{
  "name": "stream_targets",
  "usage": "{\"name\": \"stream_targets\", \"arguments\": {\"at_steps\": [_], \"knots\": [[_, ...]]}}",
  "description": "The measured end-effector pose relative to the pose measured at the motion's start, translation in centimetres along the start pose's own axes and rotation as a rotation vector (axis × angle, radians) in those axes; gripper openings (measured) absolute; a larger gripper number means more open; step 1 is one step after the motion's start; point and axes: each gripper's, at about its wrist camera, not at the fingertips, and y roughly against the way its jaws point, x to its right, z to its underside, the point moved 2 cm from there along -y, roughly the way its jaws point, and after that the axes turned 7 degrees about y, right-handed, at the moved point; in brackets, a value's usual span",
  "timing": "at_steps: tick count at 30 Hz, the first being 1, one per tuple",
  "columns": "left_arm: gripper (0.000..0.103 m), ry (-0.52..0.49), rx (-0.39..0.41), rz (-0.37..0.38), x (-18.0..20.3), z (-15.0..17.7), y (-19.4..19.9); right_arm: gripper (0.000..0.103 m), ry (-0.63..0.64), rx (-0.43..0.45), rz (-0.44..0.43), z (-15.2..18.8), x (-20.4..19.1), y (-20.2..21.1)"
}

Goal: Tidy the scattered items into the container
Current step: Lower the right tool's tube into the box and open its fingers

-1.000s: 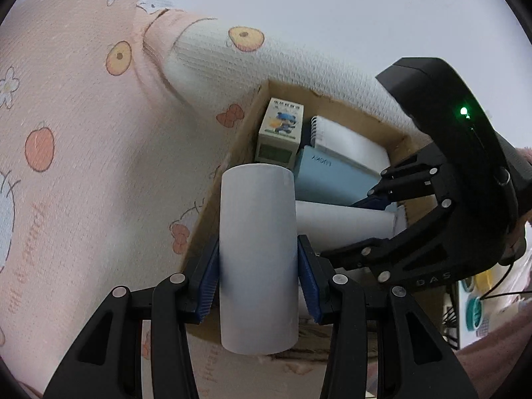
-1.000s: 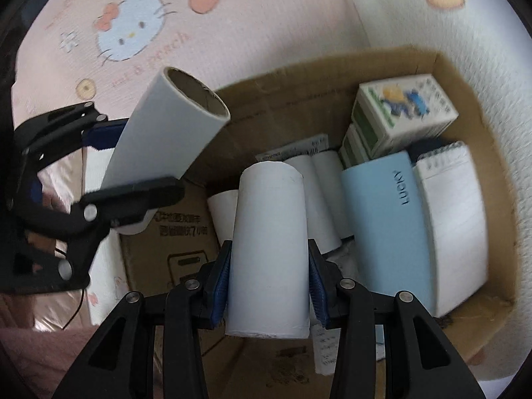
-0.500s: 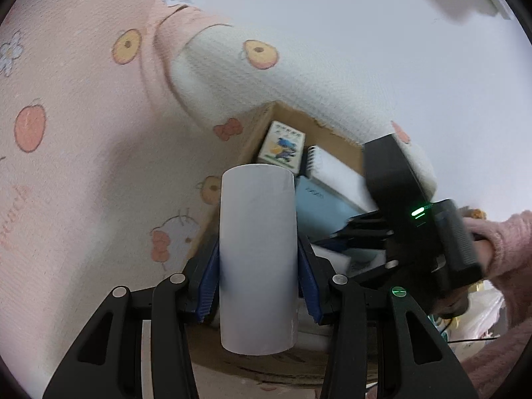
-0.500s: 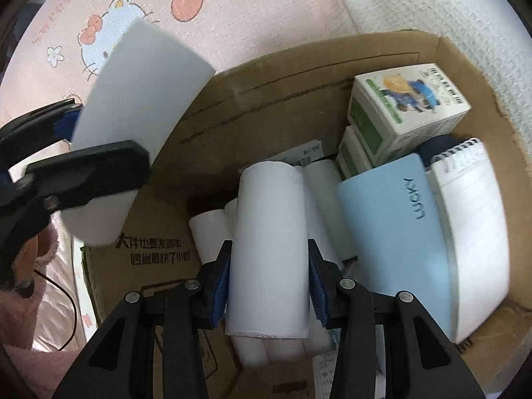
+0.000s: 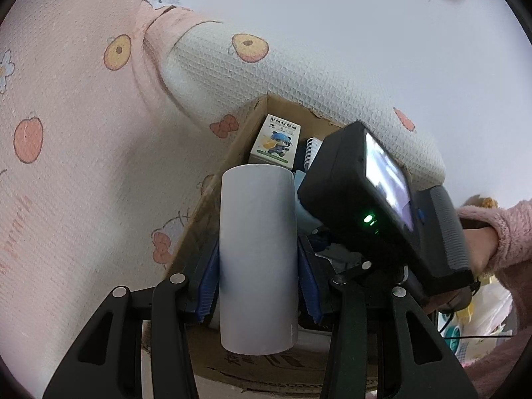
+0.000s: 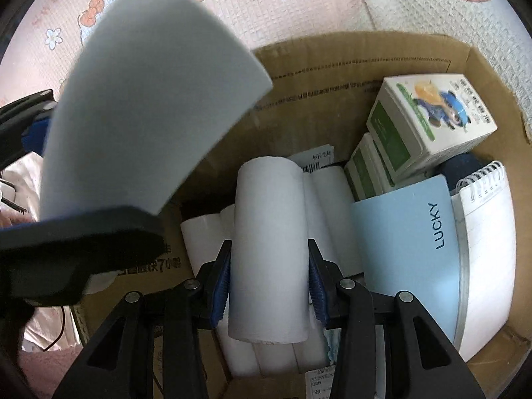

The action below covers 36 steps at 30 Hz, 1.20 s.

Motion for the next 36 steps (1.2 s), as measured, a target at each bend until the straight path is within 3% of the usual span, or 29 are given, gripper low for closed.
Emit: {"name": "stream_targets", "arguments": {"at_steps": [15, 23, 29, 36], "knots": [[0.048, 0.036, -0.007, -0.027, -1.5, 0.5, -0.6, 0.039, 0.061, -0.035, 0.059, 1.2, -0.1, 0.4], [0.048, 0.036, -0.008, -0.038, -1.5, 0.6, -0.9, 0.039, 0.135, 0.03, 0.1, 1.9, -0.9, 2.5], [0.048, 0.026, -0.014, -0.041, -1.3, 0.7, -1.1, 0.034, 0.217, 0.005, 0.137, 2.6, -1.6, 2.4], [0.048, 0.024, -0.021, -0.044, -0.8, 0.8, -1.1, 0.034, 0.201, 0.014, 0.122, 2.9, -1.2, 2.8]]}}
